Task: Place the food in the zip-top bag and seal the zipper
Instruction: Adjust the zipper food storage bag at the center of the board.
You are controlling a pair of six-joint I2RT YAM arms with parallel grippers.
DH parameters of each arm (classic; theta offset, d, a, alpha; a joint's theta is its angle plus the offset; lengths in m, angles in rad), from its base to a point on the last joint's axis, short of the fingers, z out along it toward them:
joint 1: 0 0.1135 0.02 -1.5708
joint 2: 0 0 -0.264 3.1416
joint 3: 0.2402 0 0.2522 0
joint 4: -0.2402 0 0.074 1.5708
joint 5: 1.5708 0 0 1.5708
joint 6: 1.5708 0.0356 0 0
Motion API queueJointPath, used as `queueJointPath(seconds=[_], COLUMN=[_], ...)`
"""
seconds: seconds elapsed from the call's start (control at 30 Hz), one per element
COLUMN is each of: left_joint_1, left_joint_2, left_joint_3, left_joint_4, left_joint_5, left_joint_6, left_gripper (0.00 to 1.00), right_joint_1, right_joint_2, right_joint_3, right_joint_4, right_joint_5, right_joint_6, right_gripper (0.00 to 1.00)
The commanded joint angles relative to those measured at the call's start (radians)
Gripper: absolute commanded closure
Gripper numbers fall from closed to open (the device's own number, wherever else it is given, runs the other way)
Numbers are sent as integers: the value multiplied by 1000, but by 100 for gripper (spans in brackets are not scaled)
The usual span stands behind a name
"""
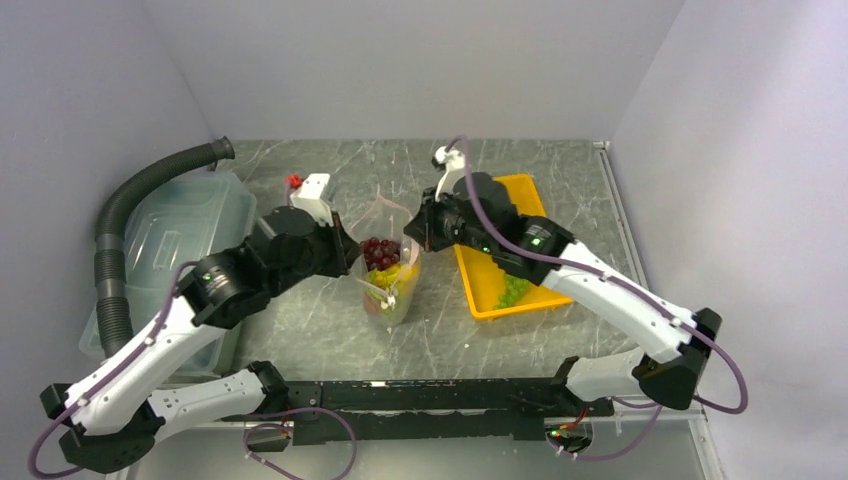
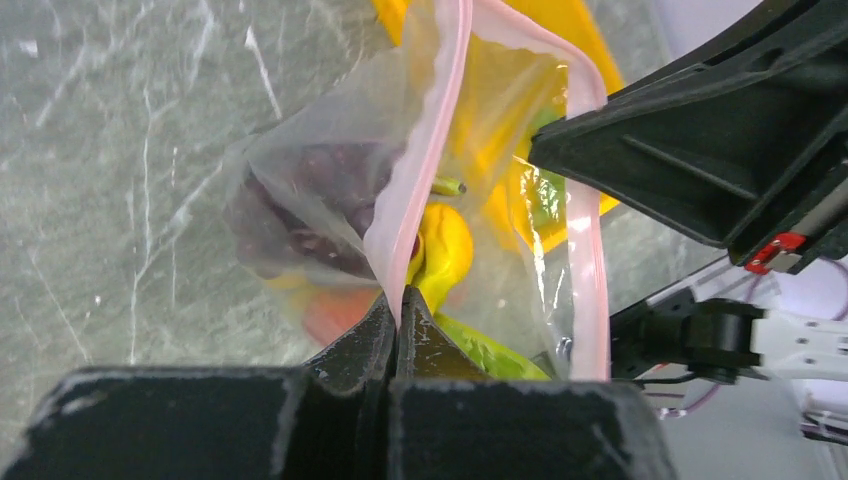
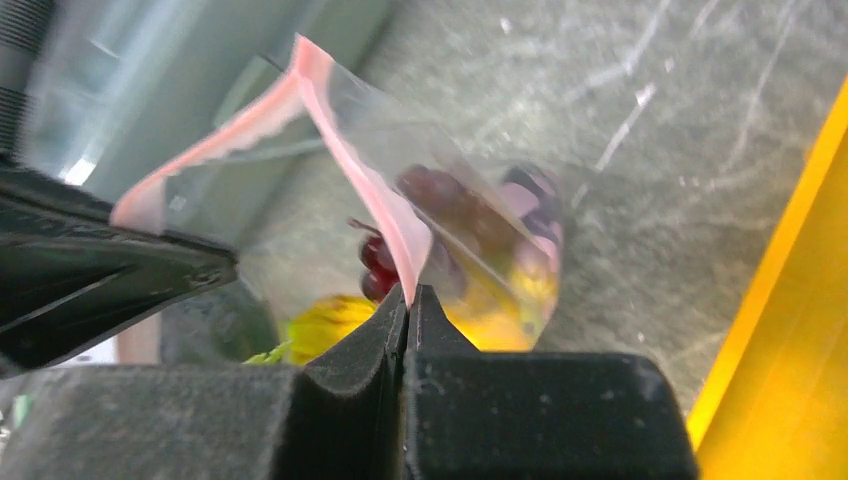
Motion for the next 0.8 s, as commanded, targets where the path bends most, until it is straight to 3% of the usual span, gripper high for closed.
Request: queueJointPath(seconds=[0.0, 0.13, 0.33, 0.5, 0.77], left_joint_1=[2, 17, 20, 21, 20], left_joint_2=[21, 80, 88, 75, 43], left_joint_3=[-136, -158, -21, 87, 106], left_joint_4=[113, 121, 88, 33, 14], left_joint_5=[-26, 12, 0, -49, -190], left_joint_6=[-46, -55, 3, 54, 113], left_gripper=[100, 100, 100, 100, 100], right_joint_1=[-8, -9, -8, -8, -8], right_joint_2=[62, 68, 29, 3, 4], right_joint_3=[-114, -89, 45, 127, 109], right_joint_4=[77, 69, 3, -27, -7], right_joint_5=[35, 36, 72, 64, 63], right_joint_6=[4, 1, -35, -50, -46], right_gripper=[100, 100, 100, 100, 100])
